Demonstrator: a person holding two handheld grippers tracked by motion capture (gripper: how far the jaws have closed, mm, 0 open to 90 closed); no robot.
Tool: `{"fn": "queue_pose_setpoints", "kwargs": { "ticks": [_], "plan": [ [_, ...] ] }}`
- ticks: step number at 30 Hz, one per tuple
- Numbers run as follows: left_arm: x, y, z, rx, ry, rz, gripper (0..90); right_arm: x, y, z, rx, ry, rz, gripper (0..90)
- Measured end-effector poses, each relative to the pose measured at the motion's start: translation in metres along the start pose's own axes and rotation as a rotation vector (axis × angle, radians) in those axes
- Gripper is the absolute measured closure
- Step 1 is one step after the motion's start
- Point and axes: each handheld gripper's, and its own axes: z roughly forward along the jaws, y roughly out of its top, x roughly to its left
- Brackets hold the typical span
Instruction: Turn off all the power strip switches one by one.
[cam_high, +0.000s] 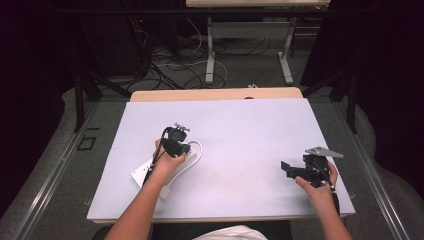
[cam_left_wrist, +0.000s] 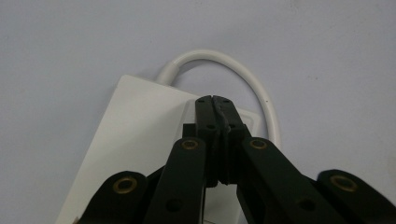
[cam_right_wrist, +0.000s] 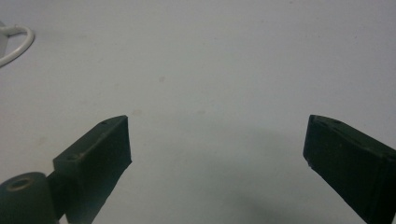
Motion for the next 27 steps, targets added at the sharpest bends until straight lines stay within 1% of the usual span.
{"fn": "queue_pose_setpoints", "kwargs": {
  "ticks": [1, 2, 3, 6, 7, 10, 12, 14, 15, 17, 18, 19, 21, 23, 25, 26, 27],
  "plan": [
    [-0.001, 0.0, -0.001, -0.005, 0.005, -0.009, 90.0, 0.0, 0.0, 0.0, 0.001, 0.0, 0.005, 7.1],
    [-0.001, 0.0, -0.001, -0.01, 0.01, -0.008, 90.0, 0.0, 0.0, 0.0, 0.001, 0.0, 0.004, 7.1],
    [-0.003, 0.0, -0.001, -0.015, 0.021, 0.001, 90.0, 0.001, 0.0, 0.0, 0.0, -0.003, 0.013, 7.1],
    [-0.005, 0.0, -0.001, -0.023, 0.03, -0.007, 90.0, 0.0, 0.0, 0.0, 0.006, 0.002, 0.012, 7.1],
    [-0.005, 0.0, -0.001, -0.028, 0.031, 0.0, 90.0, 0.0, 0.0, 0.0, 0.003, 0.0, 0.011, 7.1],
    [-0.004, 0.0, -0.002, -0.02, 0.029, -0.004, 90.0, 0.0, 0.0, 0.001, -0.008, -0.009, 0.008, 7.1],
    [-0.004, 0.0, -0.002, -0.018, 0.023, -0.006, 90.0, 0.0, 0.0, 0.0, -0.006, -0.006, 0.007, 7.1],
    [-0.003, -0.001, -0.003, -0.012, 0.017, 0.003, 90.0, 0.0, 0.0, -0.001, 0.004, 0.004, 0.01, 7.1],
    [-0.003, -0.002, -0.005, -0.018, 0.015, -0.006, 90.0, 0.0, 0.0, -0.001, 0.003, 0.003, 0.01, 7.1],
    [-0.003, -0.003, -0.007, -0.023, 0.014, -0.005, 90.0, 0.0, 0.0, 0.0, -0.007, -0.005, 0.004, 7.1],
    [-0.004, -0.003, -0.008, -0.028, 0.008, -0.015, 90.0, 0.0, 0.0, 0.0, -0.007, -0.005, 0.004, 7.1],
    [-0.003, -0.004, -0.01, -0.028, 0.004, -0.01, 90.0, 0.0, 0.0, 0.0, -0.004, -0.006, 0.009, 7.1],
    [-0.003, -0.006, -0.015, -0.045, -0.002, -0.013, 90.0, 0.0, 0.0, 0.0, 0.006, -0.002, 0.015, 7.1],
    [-0.002, -0.007, -0.017, -0.044, -0.01, -0.009, 90.0, 0.001, 0.0, 0.0, 0.003, -0.003, 0.014, 7.1],
    [-0.003, -0.009, -0.019, -0.05, -0.016, -0.017, 90.0, 0.001, 0.0, 0.0, 0.004, 0.001, 0.011, 7.3],
    [-0.002, -0.01, -0.021, -0.044, -0.019, -0.008, 90.0, 0.001, 0.0, 0.0, 0.006, 0.001, 0.014, 7.3],
    [-0.002, -0.011, -0.023, -0.037, -0.021, -0.008, 89.9, 0.001, 0.0, 0.0, 0.006, 0.001, 0.015, 7.3]
  ]
}}
